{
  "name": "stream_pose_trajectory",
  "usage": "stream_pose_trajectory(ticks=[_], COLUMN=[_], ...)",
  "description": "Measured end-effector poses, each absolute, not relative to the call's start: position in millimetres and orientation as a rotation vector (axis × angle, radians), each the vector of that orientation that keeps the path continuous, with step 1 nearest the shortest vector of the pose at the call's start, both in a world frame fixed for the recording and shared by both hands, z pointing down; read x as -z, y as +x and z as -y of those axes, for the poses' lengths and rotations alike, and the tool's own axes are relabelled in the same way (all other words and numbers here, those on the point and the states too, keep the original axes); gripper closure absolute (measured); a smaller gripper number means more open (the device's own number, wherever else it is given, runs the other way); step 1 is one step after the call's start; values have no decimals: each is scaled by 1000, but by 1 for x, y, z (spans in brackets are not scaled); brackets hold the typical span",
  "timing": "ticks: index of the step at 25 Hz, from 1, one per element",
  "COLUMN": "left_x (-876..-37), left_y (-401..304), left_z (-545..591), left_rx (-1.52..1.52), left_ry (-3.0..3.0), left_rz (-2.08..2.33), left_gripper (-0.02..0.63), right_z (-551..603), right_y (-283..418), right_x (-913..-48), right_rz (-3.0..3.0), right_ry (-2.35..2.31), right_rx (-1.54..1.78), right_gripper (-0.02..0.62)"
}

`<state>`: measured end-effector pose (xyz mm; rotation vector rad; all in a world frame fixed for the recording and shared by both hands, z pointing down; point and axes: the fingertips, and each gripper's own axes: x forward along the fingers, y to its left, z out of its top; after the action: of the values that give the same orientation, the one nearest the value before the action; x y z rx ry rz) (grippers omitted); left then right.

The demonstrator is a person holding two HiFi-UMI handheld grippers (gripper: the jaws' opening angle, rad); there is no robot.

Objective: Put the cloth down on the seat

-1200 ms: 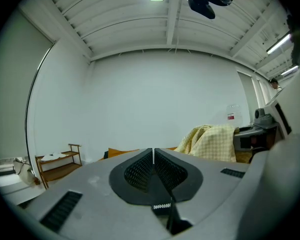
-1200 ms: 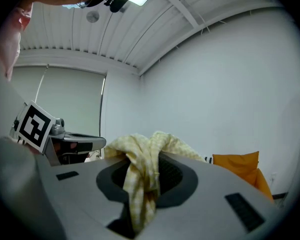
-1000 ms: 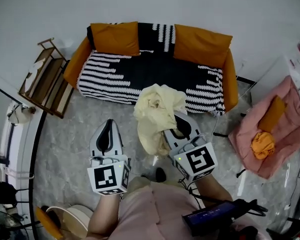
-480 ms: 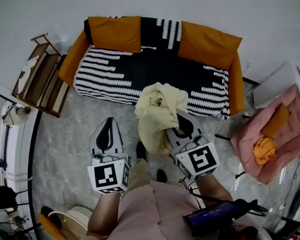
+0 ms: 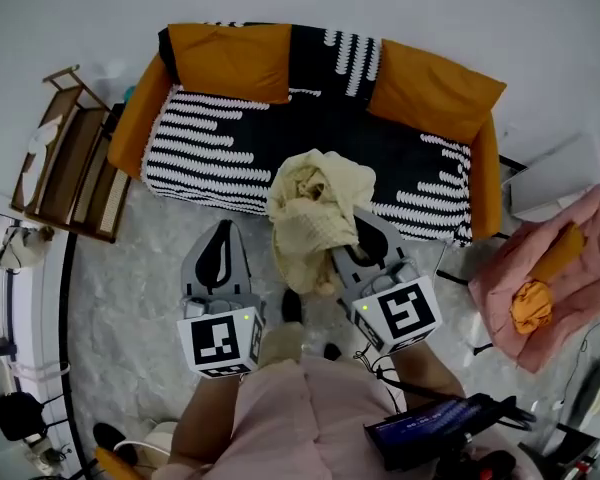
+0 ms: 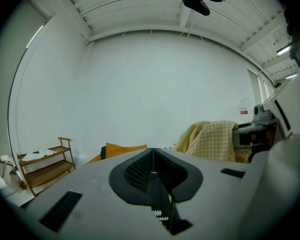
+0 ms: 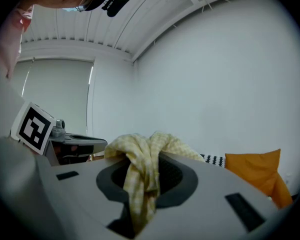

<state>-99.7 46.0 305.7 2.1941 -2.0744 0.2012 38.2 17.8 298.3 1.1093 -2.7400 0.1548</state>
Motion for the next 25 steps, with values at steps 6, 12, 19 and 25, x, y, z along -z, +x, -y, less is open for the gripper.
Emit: stream_pose_trajectory(ticks=[6,12,19,25], left_x=[-287,-269,-273,-277], left_y=[-139,-165,-183,-195], left_z=[-1,17,40,78], left_rx=[-171,-144,-146,-191], left_ry=[2240,2255,2221,2209], left_rz=[2094,2135,2169,2198], left_gripper=[584,584,584,584], right_z=[27,49,83,123], right_y=[-1,-26,-37,-49], right_x=[-278,-252,-247,-252], right_rz=[2760,2797,2812,2826], right_ry=[1143,1145,1134,1106], right_rx=[-93,-19,17,8], right_gripper=[529,529,529,529])
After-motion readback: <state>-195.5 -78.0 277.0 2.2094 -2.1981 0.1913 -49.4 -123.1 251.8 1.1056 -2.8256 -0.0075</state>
